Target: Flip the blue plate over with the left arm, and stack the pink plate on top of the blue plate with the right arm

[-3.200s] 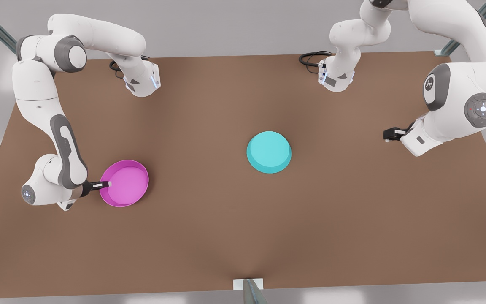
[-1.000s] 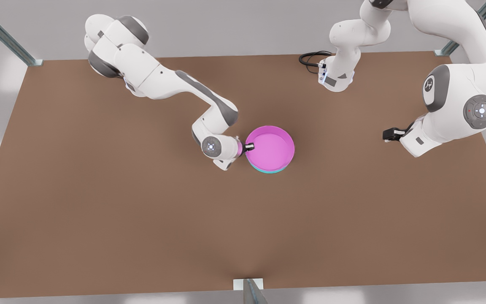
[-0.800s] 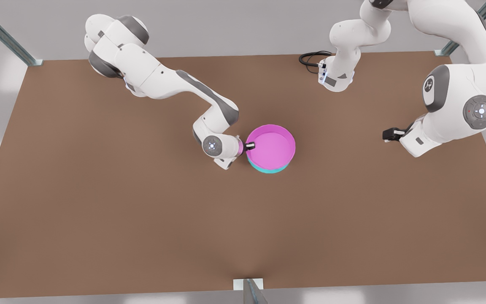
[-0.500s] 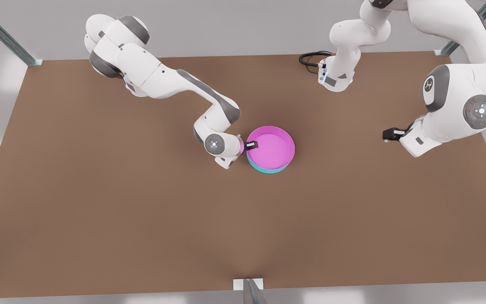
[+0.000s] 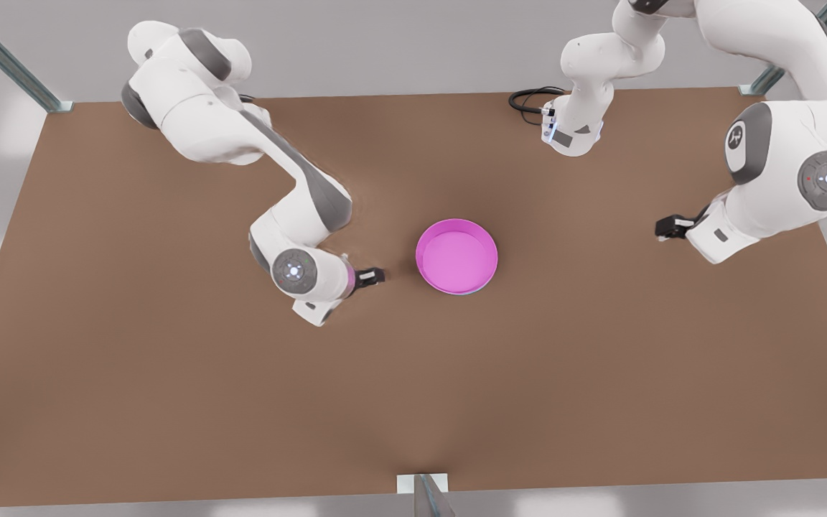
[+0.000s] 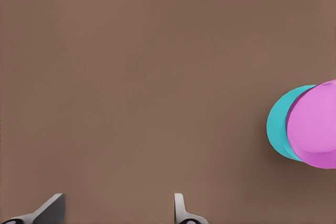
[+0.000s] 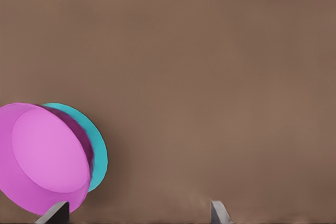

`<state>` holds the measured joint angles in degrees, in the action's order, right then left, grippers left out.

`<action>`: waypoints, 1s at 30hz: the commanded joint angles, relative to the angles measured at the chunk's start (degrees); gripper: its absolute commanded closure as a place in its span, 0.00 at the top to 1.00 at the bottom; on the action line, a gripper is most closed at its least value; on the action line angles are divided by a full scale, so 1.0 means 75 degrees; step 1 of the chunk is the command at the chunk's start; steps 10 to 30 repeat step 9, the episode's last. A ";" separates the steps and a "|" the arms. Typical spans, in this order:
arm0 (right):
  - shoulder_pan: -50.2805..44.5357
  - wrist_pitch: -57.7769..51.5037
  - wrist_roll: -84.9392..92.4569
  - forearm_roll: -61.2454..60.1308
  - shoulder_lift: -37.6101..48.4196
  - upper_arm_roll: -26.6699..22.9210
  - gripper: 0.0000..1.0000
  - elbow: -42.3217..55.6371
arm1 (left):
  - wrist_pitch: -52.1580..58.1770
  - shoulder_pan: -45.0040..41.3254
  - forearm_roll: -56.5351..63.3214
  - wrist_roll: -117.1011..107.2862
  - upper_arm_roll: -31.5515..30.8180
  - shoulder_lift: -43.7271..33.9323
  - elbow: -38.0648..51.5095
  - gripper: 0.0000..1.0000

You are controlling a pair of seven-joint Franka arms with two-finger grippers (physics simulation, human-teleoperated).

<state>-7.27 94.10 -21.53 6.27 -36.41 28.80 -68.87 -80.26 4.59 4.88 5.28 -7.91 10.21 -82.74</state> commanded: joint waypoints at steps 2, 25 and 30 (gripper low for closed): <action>0.0078 -0.0582 0.1486 0.0922 0.0904 -0.0674 1.00 -0.0063 | 0.0026 -0.0003 0.0006 0.0011 0.0011 -0.0025 0.0133 1.00; 0.1403 -0.0664 0.1827 -0.0191 0.2769 -0.1636 1.00 -0.1563 | 0.0225 -0.0307 -0.0018 0.0034 0.0363 -0.0670 -0.0042 1.00; 0.1403 -0.0664 0.1827 -0.0191 0.2769 -0.1636 1.00 -0.1563 | 0.0225 -0.0307 -0.0018 0.0034 0.0363 -0.0670 -0.0042 1.00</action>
